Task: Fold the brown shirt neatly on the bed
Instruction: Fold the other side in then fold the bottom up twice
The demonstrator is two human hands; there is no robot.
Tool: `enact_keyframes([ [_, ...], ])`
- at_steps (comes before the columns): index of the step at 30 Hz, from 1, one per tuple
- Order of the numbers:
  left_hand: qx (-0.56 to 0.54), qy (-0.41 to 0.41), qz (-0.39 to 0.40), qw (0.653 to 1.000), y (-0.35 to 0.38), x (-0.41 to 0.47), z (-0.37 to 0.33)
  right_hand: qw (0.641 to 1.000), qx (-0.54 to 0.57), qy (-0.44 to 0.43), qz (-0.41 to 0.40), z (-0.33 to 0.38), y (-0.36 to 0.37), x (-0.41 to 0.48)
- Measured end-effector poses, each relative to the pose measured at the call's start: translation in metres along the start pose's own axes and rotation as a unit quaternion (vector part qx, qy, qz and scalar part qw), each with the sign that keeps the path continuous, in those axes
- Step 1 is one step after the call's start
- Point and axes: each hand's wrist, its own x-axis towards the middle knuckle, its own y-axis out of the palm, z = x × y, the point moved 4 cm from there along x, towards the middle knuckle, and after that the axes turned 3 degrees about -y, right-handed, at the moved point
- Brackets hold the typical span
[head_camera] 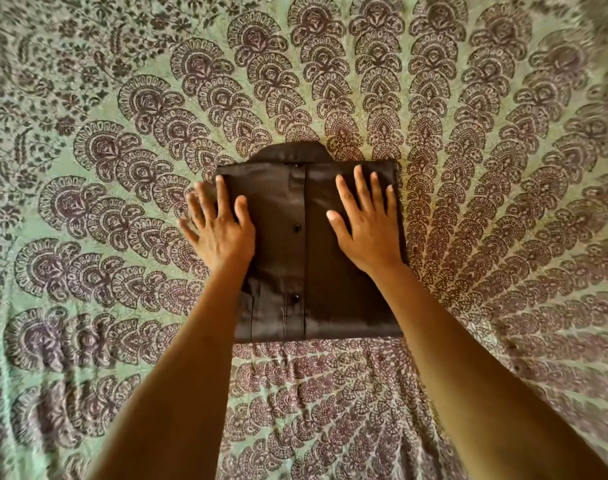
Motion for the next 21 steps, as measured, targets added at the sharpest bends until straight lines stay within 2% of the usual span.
enact_keyframes([
  [2, -0.006, -0.006, -0.045, 0.999, -0.009, -0.016, 0.006, 0.999, 0.011, 0.012, -0.028, 0.006, -0.009, -0.013],
  [4, 0.002, 0.067, -0.084, 0.994, -0.015, -0.048, 0.0, 0.999, 0.014, 0.007, -0.047, 0.019, -0.015, -0.035],
  [6, 0.016, 0.165, -0.068, 0.984, -0.007, -0.086, -0.008, 0.999, 0.004, 0.002, -0.039, 0.029, -0.013, -0.066],
  [8, 0.042, 0.202, -0.035, 0.978, 0.009, -0.108, 0.002, 1.0, -0.009, 0.012, -0.019, 0.025, -0.004, -0.095],
  [10, 0.049, 0.174, -0.006, 0.983, 0.018, -0.107, 0.028, 1.0, -0.008, 0.025, 0.001, 0.011, 0.008, -0.113],
  [14, 0.054, 0.121, -0.005, 0.991, 0.014, -0.09, 0.069, 0.999, -0.004, 0.025, 0.02, -0.003, 0.017, -0.117],
  [19, 0.015, 0.061, 0.006, 0.998, 0.005, -0.087, 0.074, 0.999, -0.011, 0.042, 0.013, -0.002, 0.015, -0.115],
  [21, -0.03, 0.03, -0.015, 0.999, -0.001, -0.088, 0.073, 0.996, 0.003, 0.092, -0.005, -0.005, 0.013, -0.115],
])
